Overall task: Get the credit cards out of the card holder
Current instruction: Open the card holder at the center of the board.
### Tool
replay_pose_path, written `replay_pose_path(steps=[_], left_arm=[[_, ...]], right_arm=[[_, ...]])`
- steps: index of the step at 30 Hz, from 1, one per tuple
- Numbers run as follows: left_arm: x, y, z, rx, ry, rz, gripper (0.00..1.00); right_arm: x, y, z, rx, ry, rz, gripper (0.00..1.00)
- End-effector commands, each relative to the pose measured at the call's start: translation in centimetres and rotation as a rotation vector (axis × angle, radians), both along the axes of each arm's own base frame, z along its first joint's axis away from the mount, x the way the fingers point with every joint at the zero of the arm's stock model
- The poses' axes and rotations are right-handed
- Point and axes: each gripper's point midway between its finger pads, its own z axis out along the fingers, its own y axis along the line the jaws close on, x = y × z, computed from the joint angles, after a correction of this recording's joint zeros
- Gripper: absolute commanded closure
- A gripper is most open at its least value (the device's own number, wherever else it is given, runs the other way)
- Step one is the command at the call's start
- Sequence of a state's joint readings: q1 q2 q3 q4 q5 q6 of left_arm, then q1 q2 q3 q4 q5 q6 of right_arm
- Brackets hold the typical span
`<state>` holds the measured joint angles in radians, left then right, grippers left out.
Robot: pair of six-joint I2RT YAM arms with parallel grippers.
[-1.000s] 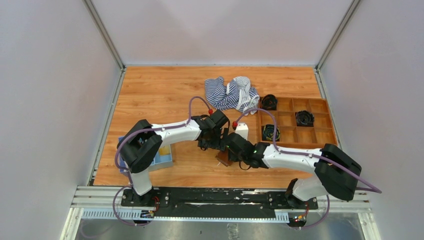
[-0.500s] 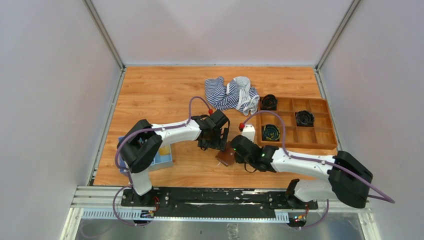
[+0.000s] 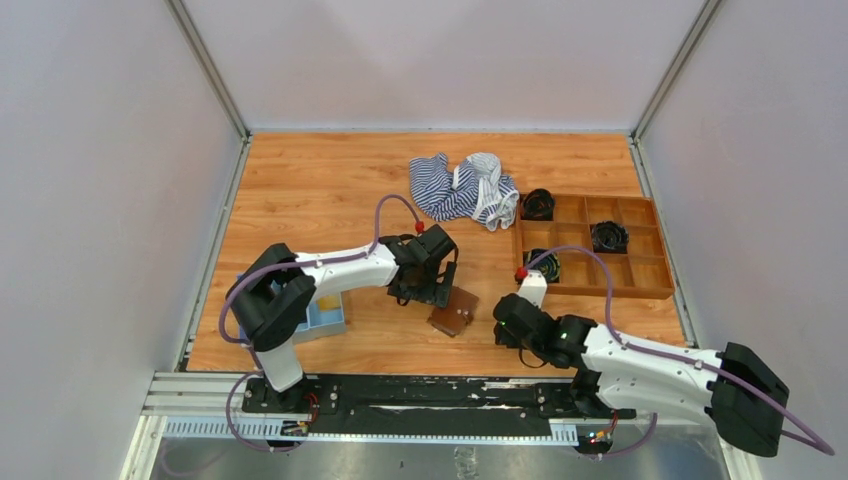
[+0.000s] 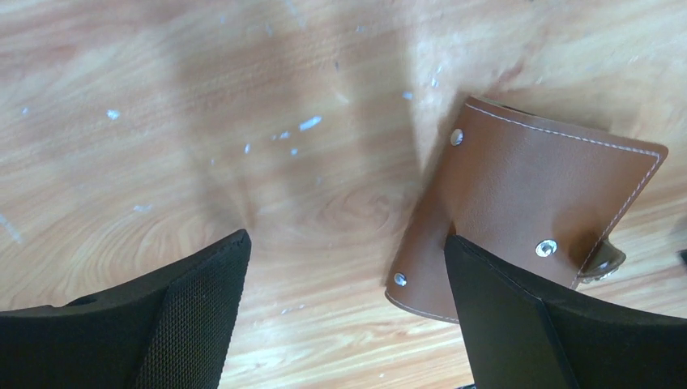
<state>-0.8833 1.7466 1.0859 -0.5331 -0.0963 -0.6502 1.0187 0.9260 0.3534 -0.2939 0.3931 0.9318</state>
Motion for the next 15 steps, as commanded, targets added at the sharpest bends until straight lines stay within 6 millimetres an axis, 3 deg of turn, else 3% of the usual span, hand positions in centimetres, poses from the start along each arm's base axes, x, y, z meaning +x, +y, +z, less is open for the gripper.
replay_pose_path(steps=[1,5,9,15], left_arm=[[-1.5,1.8,1.3,0.126,-0.036,-0.079,0.06],[-1.7,1.5,3.1,0.099,-0.057,-0.089,0.06],[-2.2,2.2,4.4,0.081,-0.057,-0.072,0.05],[-3.4,3.6,5.3,0.004,-0.021,-0.022,0.05]], right_arm=[[0.5,-0.4,1.3,0.038,-0.032,-0.047,0.59],[1.6,1.4,3.7,0.053,-0.079,0.014,0.53],[2.8,4.7,5.4,0.074,-0.097,0.1,0.51],[4.4,8.9,5.0,0.042,-0.058,0.19,0.48]])
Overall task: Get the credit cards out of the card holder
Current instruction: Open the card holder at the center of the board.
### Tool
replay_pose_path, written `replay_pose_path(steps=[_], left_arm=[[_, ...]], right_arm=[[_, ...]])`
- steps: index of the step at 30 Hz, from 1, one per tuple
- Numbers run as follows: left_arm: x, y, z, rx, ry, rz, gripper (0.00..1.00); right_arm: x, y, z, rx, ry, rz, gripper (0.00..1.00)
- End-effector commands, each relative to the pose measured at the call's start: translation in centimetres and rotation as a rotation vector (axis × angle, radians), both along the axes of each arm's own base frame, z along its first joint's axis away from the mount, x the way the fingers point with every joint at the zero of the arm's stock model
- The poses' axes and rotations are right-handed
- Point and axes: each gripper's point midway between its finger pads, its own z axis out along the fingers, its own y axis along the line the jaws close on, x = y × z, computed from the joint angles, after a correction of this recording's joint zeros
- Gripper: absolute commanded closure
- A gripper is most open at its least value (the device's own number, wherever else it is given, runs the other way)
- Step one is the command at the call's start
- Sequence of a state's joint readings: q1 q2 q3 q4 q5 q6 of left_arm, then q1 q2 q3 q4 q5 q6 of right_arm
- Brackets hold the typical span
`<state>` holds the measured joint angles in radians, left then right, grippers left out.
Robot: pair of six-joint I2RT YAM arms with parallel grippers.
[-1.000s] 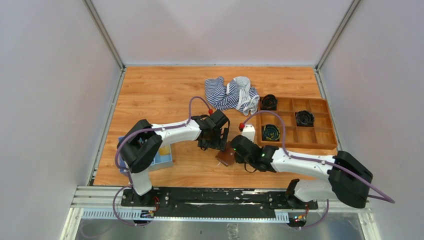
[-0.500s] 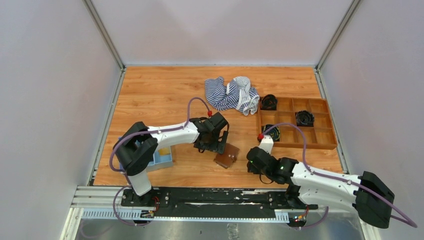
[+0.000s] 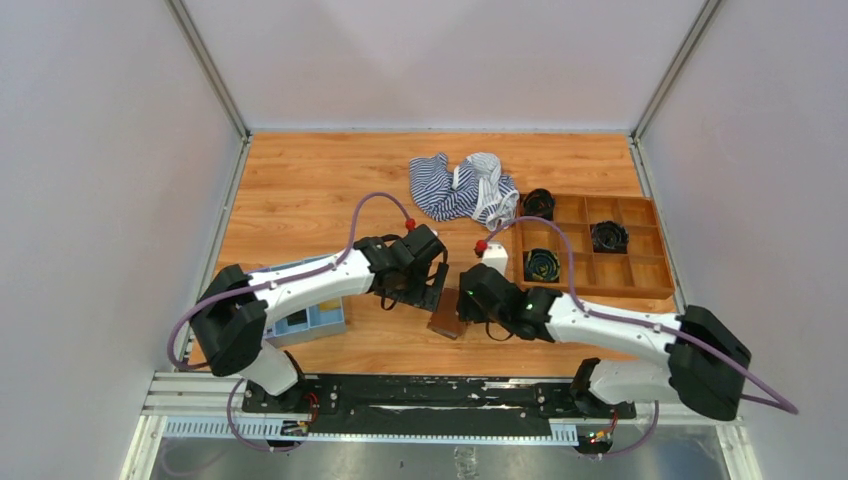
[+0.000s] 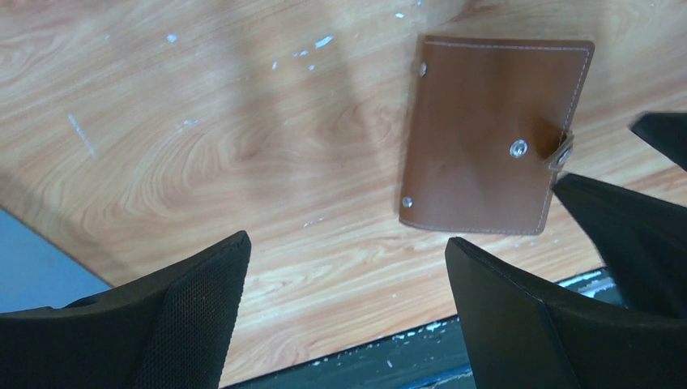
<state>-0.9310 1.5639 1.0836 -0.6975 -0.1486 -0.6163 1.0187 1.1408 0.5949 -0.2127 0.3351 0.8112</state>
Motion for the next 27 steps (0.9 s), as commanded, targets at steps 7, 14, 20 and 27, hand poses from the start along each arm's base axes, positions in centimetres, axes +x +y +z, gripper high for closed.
replay_pose_path(steps=[7,14,20,27], left_arm=[[-1.5,3.2,0.4,-0.029,0.032,0.069,0.05],[-1.3,3.0,0.1,-0.014,0.04,0.064,0.05],[-0.4,2.1,0.5,-0.017,0.019,0.061,0.05],[-0.1,-0.5,1.7,-0.025,-0.022,-0.005,0.05]], right_arm=[[1.8,3.3,-1.7,-0.066,0.049,0.048,0.47],[0.3,-1.4,-2.9,-0.104,0.052,-0.044,0.51],[-1.4,-4.2,-3.3,-0.066,0.051,-0.089,0.52],[-2.6,-6.3,-5.4,-0.07,0.088,-0.156,0.53]])
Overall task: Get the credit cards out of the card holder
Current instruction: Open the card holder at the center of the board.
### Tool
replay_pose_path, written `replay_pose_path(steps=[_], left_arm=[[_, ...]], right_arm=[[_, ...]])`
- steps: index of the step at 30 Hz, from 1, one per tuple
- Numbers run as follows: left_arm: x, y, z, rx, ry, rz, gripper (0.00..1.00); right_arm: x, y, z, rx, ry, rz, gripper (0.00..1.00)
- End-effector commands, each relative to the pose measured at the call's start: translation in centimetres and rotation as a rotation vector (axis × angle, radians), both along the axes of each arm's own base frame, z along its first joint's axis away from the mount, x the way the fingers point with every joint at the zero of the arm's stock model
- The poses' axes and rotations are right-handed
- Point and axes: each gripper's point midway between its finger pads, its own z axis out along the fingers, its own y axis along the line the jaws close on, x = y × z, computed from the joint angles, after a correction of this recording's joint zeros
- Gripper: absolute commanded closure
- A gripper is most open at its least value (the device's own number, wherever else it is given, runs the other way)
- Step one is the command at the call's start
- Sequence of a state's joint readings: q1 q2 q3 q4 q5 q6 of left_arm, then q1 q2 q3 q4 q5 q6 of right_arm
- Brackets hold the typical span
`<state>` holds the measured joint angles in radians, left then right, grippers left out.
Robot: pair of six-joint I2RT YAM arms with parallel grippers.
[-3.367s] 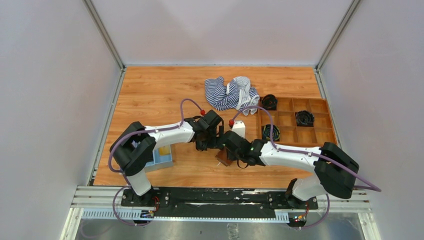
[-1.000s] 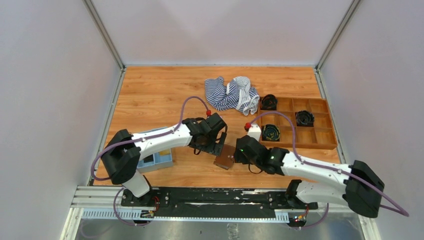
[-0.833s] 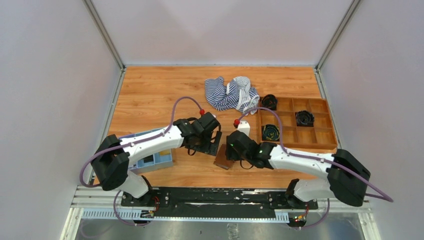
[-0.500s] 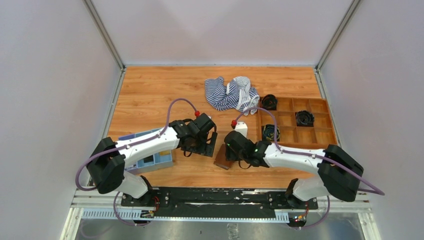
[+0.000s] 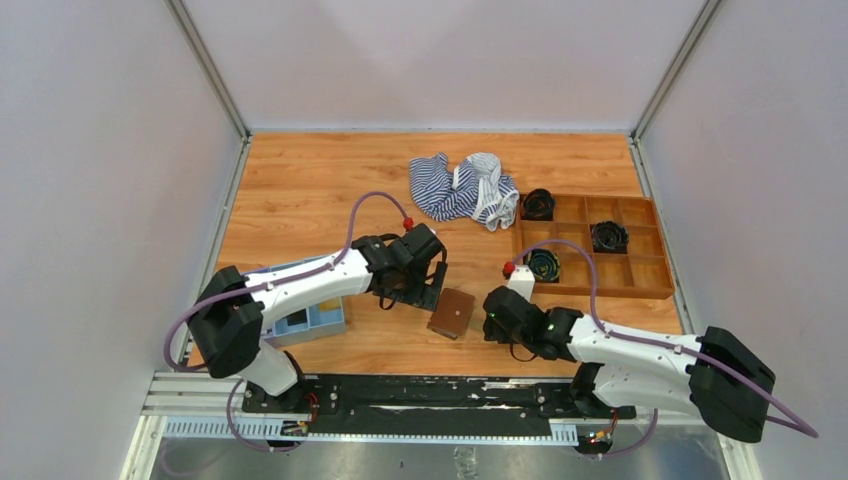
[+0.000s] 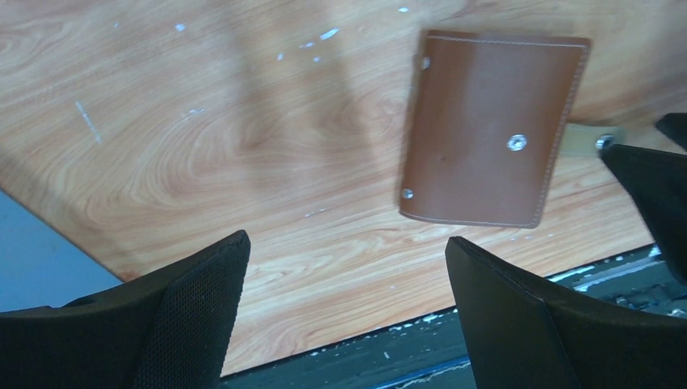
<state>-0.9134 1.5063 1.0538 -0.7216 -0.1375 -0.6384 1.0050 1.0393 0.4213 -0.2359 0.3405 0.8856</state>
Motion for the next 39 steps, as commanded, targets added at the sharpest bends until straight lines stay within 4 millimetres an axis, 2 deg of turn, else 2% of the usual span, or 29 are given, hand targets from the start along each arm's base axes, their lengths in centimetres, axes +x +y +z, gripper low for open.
replay_pose_path(steps=[1,7,14,18,24,28,31,33,36,39], left_arm=[[0.3,-2.1,1.1,-0.006,-0.037,-0.052,0.05],[-0.2,-4.9,1.2,0.018,-0.08,-0.111,0.08],[-0.9,-7.4,0.0,0.066,-0.115,-0.122,0.09],[-1.4,-8.9,-1.3,0.114,-0.144,-0.133,0.09],[-1.3,-10.7,-3.0,0.155,-0.166,-0.133,0.11],[-1.0,-10.8,-3.6,0.18,-0.182,-0.126,0.15],[-0.5,-10.1,-4.0,0.215,-0.205,-0.12,0.23],[-0.4,-9.5,-4.1,0.244,-0.217,-0.128,0.24],[-0.4,-9.2,-4.0,0.267,-0.232,-0.14,0.26],[-0.4,-9.3,-3.5,0.268,-0.252,-0.151,0.33]], right_arm=[[-0.3,-2.2,-1.5,-0.038,0.02,-0.09,0.53],[-0.4,-2.9,-1.7,-0.035,0.011,-0.118,0.53],[-0.8,-3.6,0.4,0.118,-0.042,-0.167,0.49],[-1.0,-5.3,1.9,0.194,-0.098,-0.225,0.49],[-1.6,-8.7,2.4,0.181,-0.138,-0.311,0.48],[-1.8,-9.5,2.8,0.176,-0.147,-0.329,0.47],[-1.9,-9.7,2.9,0.171,-0.144,-0.333,0.47],[-1.9,-9.7,2.9,0.168,-0.143,-0.335,0.47],[-1.8,-9.7,3.1,0.166,-0.145,-0.34,0.47],[-1.7,-9.7,3.2,0.165,-0.149,-0.343,0.47]])
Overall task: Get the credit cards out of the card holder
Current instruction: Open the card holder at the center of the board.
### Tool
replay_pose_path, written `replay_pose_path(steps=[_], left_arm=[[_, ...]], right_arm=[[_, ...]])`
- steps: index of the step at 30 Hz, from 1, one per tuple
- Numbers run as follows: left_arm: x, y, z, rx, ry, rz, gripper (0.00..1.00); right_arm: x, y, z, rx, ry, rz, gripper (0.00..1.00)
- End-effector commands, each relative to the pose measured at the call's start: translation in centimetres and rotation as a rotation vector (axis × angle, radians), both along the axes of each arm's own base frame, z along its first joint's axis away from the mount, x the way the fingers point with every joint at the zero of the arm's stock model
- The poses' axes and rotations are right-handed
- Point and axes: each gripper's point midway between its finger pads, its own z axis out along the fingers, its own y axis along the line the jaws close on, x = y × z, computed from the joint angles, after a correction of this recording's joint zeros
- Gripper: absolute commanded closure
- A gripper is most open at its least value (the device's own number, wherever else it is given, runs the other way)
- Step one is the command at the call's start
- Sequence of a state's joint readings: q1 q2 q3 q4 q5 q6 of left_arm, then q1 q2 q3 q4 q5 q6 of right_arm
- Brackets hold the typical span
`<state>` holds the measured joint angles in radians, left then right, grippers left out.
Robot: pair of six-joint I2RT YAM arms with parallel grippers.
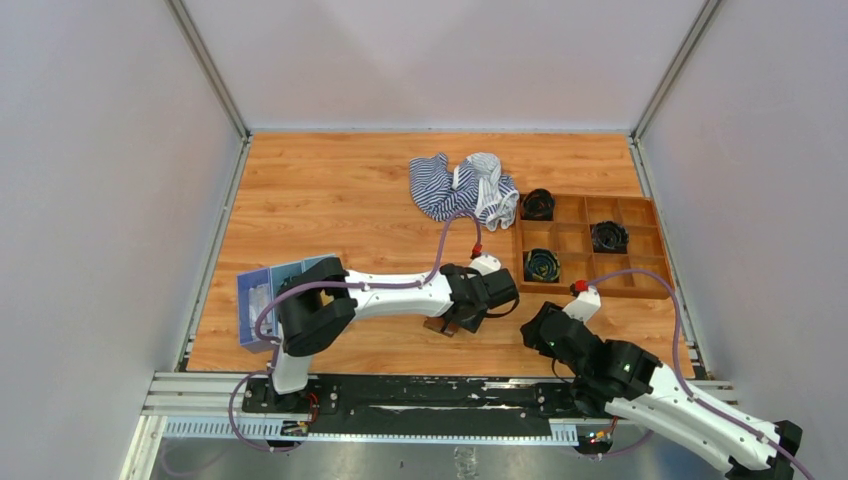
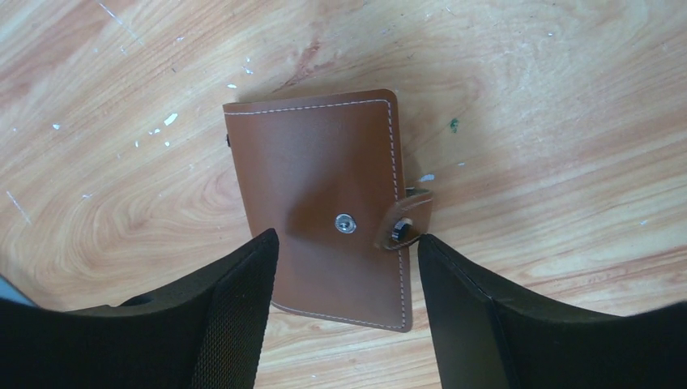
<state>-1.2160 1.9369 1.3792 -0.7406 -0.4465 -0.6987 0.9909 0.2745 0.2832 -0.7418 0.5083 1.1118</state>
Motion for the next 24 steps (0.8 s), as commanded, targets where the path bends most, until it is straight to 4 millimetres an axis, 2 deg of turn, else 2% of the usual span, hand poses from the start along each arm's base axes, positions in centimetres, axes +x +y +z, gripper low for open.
replay_pose_path(steps=[1,5,7,11,16,21,22,24], left_arm=[[0.6,0.3,0.9,0.038,-0.072,-0.015,0.35],[1.1,0.1,1.7,0.041,-0.1,-0.032,0.48],[1.3,0.2,1.9,0.051,-0.113,-0.036,0.5],[1.8,0.6,2.6,0.074,-0.142,-0.042,0.64],[2.0,0.9,3.2,0.087,-0.158,-0.051,0.78],[2.2,1.5,3.6,0.116,-0.176,-0.052,0.77],[2.3,1.7,3.6,0.123,-0.179,-0.053,0.72],[2.2,1.9,3.5,0.131,-0.174,-0.058,0.52]], right_arm=[[0.6,-1.2,0.8,-0.021,-0.022,-0.069,0.47],[0.6,-1.2,0.8,-0.018,-0.022,-0.071,0.47],[0.6,-1.2,0.9,-0.019,-0.024,-0.072,0.47],[0.7,-1.2,0.9,-0.019,-0.025,-0.073,0.47],[0.7,-1.2,0.9,-0.017,-0.027,-0.074,0.47],[0.8,-1.2,1.0,-0.016,-0.032,-0.073,0.47],[0.8,-1.2,1.0,-0.018,-0.032,-0.073,0.47],[0.8,-1.2,1.0,-0.015,-0.032,-0.073,0.47]])
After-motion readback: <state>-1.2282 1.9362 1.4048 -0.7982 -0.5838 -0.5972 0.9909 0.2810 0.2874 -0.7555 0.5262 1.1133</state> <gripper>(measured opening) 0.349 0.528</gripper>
